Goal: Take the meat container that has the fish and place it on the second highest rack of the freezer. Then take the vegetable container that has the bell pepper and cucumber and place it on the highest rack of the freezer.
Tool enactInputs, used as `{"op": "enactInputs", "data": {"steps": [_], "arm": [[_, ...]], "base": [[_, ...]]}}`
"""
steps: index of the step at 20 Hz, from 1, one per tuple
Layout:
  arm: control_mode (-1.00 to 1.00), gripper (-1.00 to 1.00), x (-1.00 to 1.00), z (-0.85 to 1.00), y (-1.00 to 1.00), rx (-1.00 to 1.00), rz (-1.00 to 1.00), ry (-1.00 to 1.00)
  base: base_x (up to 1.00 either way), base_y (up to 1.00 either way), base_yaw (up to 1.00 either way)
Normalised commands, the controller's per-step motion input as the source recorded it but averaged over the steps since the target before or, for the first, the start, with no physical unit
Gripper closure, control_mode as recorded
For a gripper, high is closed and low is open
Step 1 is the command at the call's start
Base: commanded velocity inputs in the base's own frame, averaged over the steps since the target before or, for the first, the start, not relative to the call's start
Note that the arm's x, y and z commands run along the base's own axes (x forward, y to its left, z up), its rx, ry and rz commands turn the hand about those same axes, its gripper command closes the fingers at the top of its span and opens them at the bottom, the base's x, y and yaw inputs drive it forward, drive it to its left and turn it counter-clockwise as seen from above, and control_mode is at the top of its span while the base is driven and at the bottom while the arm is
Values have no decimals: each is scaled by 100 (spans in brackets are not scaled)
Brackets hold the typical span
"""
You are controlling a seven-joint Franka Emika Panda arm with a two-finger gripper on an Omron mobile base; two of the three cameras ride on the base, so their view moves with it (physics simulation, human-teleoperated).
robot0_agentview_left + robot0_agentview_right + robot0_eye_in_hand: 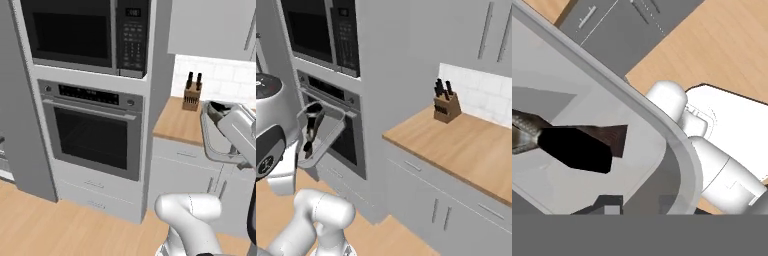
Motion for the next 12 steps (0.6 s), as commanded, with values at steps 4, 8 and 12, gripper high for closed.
{"op": "enactInputs", "data": {"steps": [4, 8, 12], "arm": [[100, 100, 0, 0, 0, 0, 0, 0], [100, 100, 0, 0, 0, 0, 0, 0], [100, 100, 0, 0, 0, 0, 0, 0]], "base": [[23, 100, 19], [68, 100, 15], [81, 100, 14]]}}
